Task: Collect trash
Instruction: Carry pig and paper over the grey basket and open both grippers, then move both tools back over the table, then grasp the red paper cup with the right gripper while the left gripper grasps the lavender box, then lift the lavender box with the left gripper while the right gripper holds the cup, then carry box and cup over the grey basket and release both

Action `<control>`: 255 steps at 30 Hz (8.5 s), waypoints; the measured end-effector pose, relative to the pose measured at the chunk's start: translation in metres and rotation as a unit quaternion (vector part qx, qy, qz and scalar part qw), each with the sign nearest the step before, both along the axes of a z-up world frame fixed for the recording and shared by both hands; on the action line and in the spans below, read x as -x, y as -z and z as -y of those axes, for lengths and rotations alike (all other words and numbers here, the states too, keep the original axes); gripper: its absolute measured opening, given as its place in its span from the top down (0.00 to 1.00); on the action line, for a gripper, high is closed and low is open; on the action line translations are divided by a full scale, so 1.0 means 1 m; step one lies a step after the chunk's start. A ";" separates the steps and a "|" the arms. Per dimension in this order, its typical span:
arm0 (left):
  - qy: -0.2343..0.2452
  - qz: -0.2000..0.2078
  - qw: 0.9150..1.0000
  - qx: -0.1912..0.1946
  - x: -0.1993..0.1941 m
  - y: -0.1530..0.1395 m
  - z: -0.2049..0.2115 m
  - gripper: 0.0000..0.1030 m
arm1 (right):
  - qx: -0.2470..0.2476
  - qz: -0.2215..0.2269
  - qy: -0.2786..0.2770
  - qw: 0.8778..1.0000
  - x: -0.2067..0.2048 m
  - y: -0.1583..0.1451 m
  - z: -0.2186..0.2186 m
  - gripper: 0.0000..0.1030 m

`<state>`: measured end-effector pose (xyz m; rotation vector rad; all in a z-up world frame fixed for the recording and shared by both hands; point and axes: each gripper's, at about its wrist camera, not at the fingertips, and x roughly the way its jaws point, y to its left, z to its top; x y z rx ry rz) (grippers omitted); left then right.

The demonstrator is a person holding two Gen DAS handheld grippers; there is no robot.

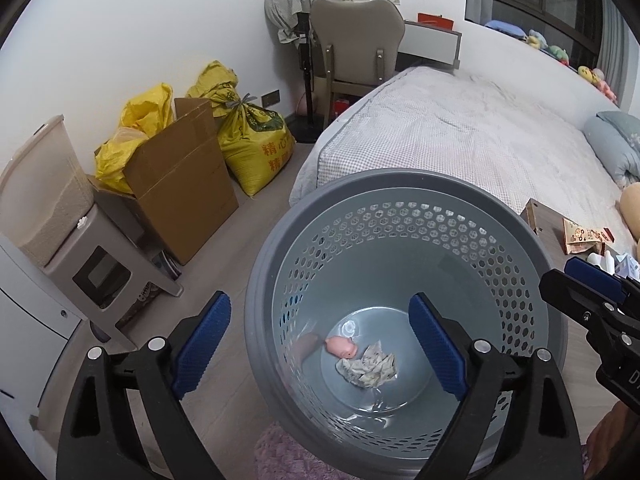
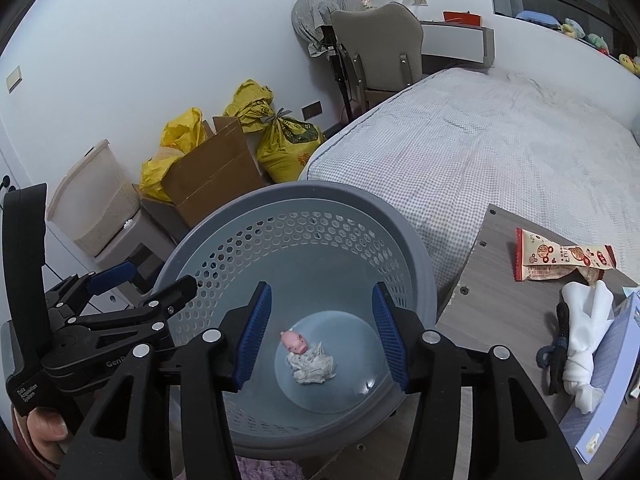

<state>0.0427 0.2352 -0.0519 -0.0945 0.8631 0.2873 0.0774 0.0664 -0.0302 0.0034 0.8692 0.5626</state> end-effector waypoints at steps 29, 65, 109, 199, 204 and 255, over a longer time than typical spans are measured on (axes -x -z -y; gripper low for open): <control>0.075 0.029 0.997 0.010 0.010 -0.025 0.075 0.06 | 0.000 0.023 0.107 0.994 0.050 -0.022 0.099 0.37; 0.248 -0.014 0.969 0.007 -0.032 -0.019 0.296 0.06 | 0.065 -0.022 0.228 0.971 0.028 0.025 0.353 0.30; 0.292 -0.023 0.956 0.017 -0.018 -0.011 0.320 0.06 | 0.062 -0.041 0.301 0.951 0.122 0.047 0.391 0.41; 0.396 -0.077 0.915 0.011 -0.005 0.024 0.335 0.37 | -0.047 -0.039 0.305 0.950 0.128 0.028 0.360 0.40; 0.400 -0.084 0.913 0.020 -0.008 0.027 0.340 0.41 | -0.051 -0.041 0.310 0.948 0.127 0.031 0.367 0.40; 0.209 -0.007 0.978 0.002 -0.018 -0.020 0.157 0.70 | -0.054 0.005 0.122 0.991 0.030 -0.024 0.186 0.40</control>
